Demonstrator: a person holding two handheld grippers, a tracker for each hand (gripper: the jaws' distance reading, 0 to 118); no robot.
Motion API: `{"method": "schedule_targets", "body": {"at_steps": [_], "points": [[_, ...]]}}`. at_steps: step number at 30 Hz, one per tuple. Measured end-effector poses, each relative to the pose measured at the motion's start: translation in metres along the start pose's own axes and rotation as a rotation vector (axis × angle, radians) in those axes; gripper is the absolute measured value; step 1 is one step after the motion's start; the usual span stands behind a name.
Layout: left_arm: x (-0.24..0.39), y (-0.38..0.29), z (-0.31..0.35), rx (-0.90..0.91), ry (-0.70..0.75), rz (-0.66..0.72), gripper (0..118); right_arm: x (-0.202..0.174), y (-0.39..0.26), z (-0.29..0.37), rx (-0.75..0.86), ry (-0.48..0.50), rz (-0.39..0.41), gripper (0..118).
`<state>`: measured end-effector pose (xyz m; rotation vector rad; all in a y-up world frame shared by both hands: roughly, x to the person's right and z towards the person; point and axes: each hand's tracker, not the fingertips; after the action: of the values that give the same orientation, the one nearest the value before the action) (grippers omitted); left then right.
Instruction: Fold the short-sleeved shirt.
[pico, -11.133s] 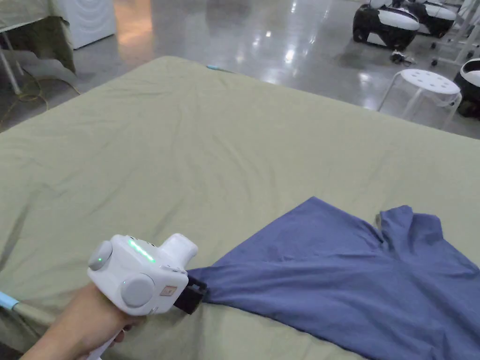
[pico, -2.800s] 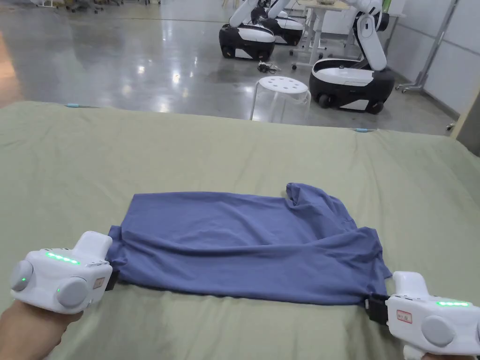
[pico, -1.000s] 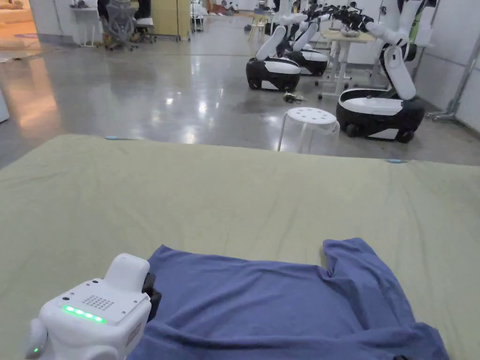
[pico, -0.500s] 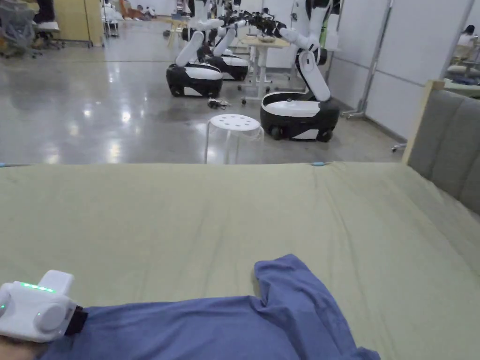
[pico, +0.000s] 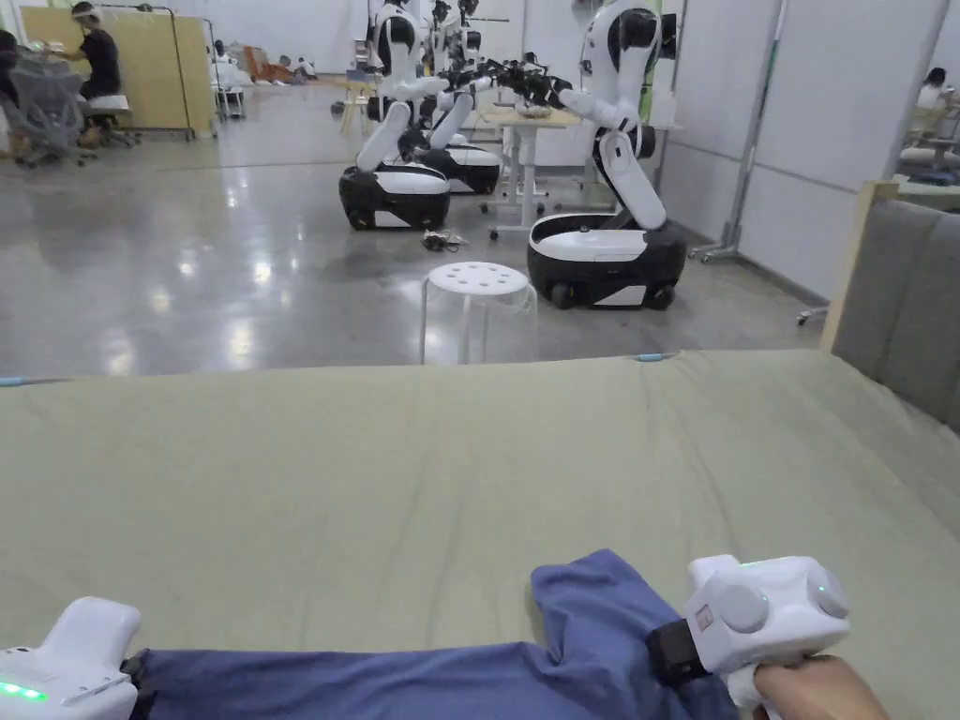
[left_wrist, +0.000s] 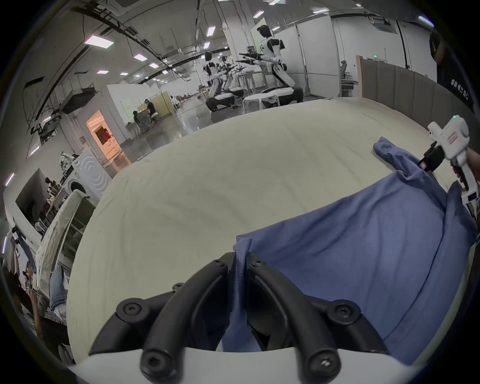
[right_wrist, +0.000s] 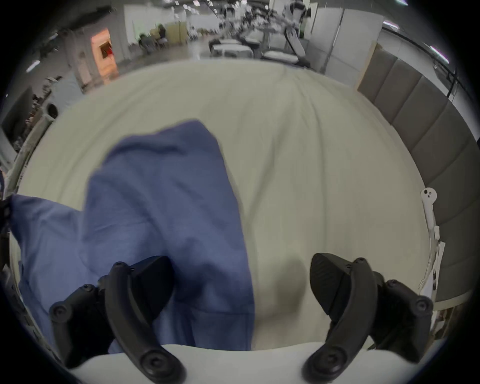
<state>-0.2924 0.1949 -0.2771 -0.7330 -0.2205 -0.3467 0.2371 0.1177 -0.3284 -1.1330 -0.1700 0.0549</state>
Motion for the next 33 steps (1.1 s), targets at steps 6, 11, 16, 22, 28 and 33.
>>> {"method": "schedule_targets", "body": {"at_steps": [6,11,16,22,28,33], "points": [[-0.015,0.0,-0.004,-0.002,0.009,-0.008,9,-0.02,-0.008,0.035,0.09,0.014,0.091,0],[-0.03,-0.001,0.025,0.036,0.005,0.085,9,-0.02,-0.034,0.101,0.294,-0.026,0.209,0],[-0.033,-0.031,0.116,0.193,0.04,0.094,9,-0.011,-0.094,0.196,0.506,0.035,0.273,0],[-0.013,-0.132,0.206,0.192,0.007,0.162,9,-0.008,-0.213,0.238,0.557,0.079,0.281,0],[0.009,-0.228,0.171,-0.027,-0.04,0.269,9,-0.018,-0.302,0.188,0.449,0.092,0.178,0],[0.024,-0.224,0.168,0.102,0.065,0.238,75,-0.023,-0.314,0.182,0.45,0.073,0.142,101]]}}
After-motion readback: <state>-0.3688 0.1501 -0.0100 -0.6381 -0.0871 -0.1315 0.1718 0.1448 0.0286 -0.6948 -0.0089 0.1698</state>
